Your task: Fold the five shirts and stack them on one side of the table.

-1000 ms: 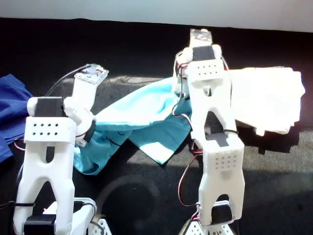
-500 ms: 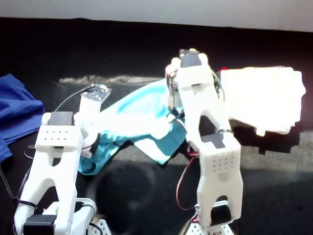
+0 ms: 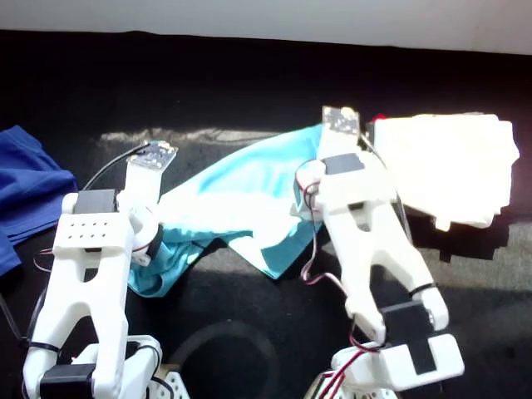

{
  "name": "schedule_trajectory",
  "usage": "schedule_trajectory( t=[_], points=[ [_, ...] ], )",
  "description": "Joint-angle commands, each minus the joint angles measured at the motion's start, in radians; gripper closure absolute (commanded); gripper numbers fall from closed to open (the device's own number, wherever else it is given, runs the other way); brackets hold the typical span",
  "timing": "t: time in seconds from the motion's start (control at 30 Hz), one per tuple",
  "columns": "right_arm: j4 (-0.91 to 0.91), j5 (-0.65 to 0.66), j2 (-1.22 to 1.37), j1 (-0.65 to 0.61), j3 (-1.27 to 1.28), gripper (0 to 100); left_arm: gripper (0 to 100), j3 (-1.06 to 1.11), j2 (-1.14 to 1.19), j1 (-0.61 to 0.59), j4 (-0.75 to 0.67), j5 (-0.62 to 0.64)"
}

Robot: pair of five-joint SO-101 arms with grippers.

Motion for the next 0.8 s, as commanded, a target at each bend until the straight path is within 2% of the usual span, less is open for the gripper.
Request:
schedule_trajectory(
  t=[0.0, 0.1, 0.17, 0.37, 0.47, 0.67, 0.77],
  points=[
    [-0.035, -0.003, -0.130, -0.005, 0.143, 92.1, 99, -0.010, -0.019, -0.013, -0.012, -0.008],
    [0.019, -0.005, -0.159, -0.002, 0.157, 82.3, 99, -0.010, -0.019, -0.012, -0.012, -0.008],
    [0.042, -0.005, -0.177, -0.001, 0.157, 79.6, 99, -0.010, -0.019, -0.012, -0.012, -0.008],
    [0.031, -0.006, -0.225, 0.001, 0.156, 79.6, 99, -0.010, -0.019, -0.012, -0.006, -0.008],
    [-0.035, -0.005, -0.222, 0.002, 0.170, 79.6, 99, -0.010, -0.019, -0.012, -0.006, -0.008],
    [-0.059, 0.002, -0.160, 0.074, 0.188, 79.6, 99, -0.010, -0.019, -0.012, -0.009, -0.008],
    [-0.070, 0.084, -0.071, 0.076, 0.180, 79.6, 99, -0.010, -0.019, -0.012, -0.011, -0.008]
  ],
)
